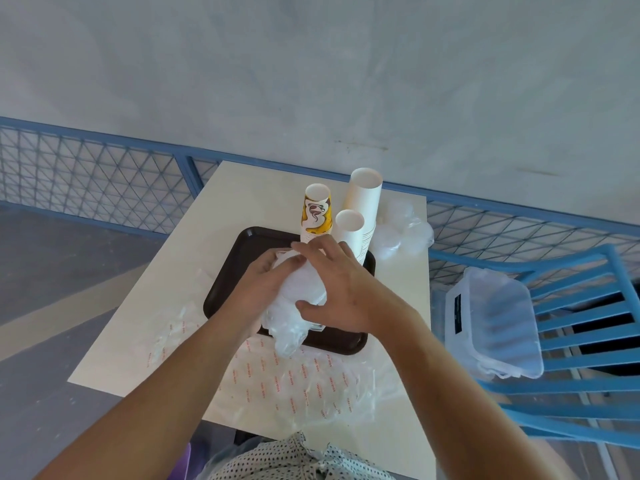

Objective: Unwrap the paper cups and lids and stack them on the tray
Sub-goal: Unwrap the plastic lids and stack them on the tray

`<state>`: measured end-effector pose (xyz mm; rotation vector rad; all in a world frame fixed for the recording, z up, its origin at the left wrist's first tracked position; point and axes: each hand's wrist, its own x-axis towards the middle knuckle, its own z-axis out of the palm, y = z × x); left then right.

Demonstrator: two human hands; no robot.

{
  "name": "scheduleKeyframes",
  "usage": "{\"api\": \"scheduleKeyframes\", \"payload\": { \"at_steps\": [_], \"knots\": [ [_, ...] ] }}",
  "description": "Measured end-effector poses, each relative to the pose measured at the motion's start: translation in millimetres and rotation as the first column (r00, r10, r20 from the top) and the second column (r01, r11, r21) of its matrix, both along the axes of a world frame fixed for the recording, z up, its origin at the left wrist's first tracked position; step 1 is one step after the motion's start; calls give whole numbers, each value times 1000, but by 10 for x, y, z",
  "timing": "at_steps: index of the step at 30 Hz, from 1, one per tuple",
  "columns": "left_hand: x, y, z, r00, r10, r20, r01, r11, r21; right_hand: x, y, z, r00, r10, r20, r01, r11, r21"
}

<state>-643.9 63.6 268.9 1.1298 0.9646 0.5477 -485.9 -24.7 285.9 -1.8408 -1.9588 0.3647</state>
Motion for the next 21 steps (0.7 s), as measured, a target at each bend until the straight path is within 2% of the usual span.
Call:
{"api": "scheduleKeyframes", "payload": {
  "at_steps": [6, 8, 11, 17, 21],
  "knots": [
    [-45, -50, -1, 999, 48, -4, -48, 999, 7, -123, 33, -36, 1000, -18, 16, 18, 999, -31],
    [-68, -66, 14, 996, 73, 54, -71, 997, -39, -166, 43, -32, 999, -39, -19, 38, 998, -41],
    [-135, -73, 83, 970, 167, 174, -112, 951, -288, -208, 58, -12, 993, -68, -96, 66, 997, -30],
    [-267, -67, -78, 934, 224, 279, -128, 937, -324, -340, 137, 27, 982, -79, -173, 77, 997, -18],
    [-321, 36, -120, 893, 272, 357, -94, 891, -445, -422, 228, 27, 986, -66, -156, 63, 998, -29]
  ]
}}
